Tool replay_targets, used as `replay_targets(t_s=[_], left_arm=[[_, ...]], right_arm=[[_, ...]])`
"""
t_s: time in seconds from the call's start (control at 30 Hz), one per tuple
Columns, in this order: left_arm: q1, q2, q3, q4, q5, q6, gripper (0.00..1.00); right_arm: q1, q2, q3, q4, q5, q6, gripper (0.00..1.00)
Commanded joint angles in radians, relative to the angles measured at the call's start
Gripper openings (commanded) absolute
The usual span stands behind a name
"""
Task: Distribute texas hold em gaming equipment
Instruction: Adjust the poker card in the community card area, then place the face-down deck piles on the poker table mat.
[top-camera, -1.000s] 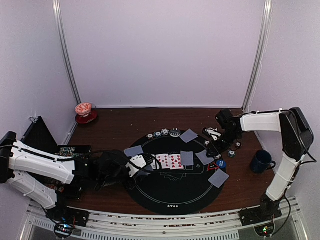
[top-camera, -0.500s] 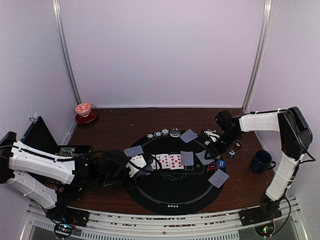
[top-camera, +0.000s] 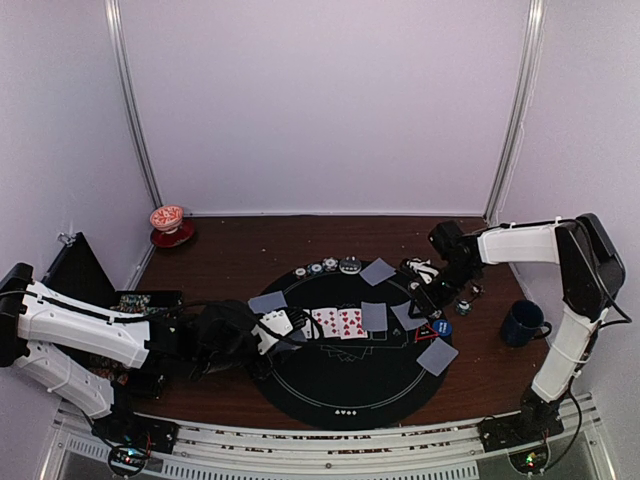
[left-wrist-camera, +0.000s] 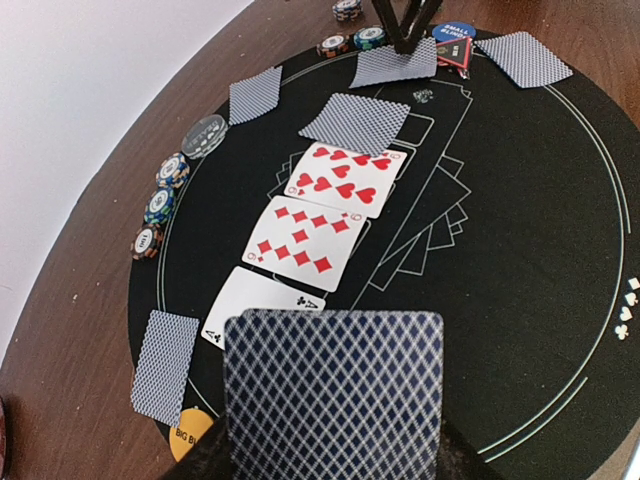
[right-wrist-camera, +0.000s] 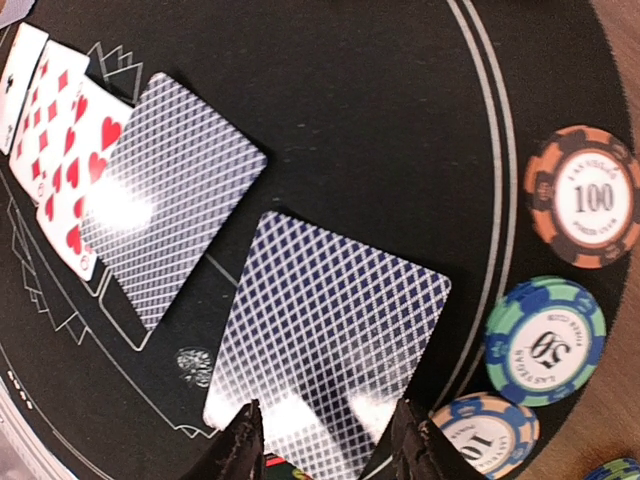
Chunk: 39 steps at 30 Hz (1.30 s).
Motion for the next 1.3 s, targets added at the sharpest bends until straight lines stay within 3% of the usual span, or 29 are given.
replay_targets(t_s=[0.0, 0.37, 0.73, 1.0, 1.2, 1.27], left_arm=[[-0.003, 0.001, 0.031, 0.051, -0.01, 0.003, 0.54], [-0.003, -0.002, 0.031, 0.05, -0.008, 0.003, 0.54], [-0.003, -0.002, 0.031, 0.048, -0.015, 0.002, 0.54], [-0.003, 0.004, 0.039, 0.035, -0.038, -0.007, 0.54], [0.0, 0.004, 0.046, 0.011, -0.088, -0.012, 0.55], [0.0, -0.001, 0.048, 0.008, -0.085, -0.012, 0.56]], right_arm=[[0.022, -0.006, 0.017, -0.025, -0.043, -0.026, 0.44], [0.057, 0.022, 0.026, -0.044, -0.076, -0.045, 0.44], [0.065, -0.06, 0.018, 0.0, 0.057, -0.017, 0.47], [0.065, -0.21, -0.005, 0.064, 0.139, -0.019, 0.7], [0.063, -0.298, -0.029, 0.118, 0.205, -0.008, 0.99], [0.062, -0.328, -0.041, 0.146, 0.23, -0.002, 1.0]])
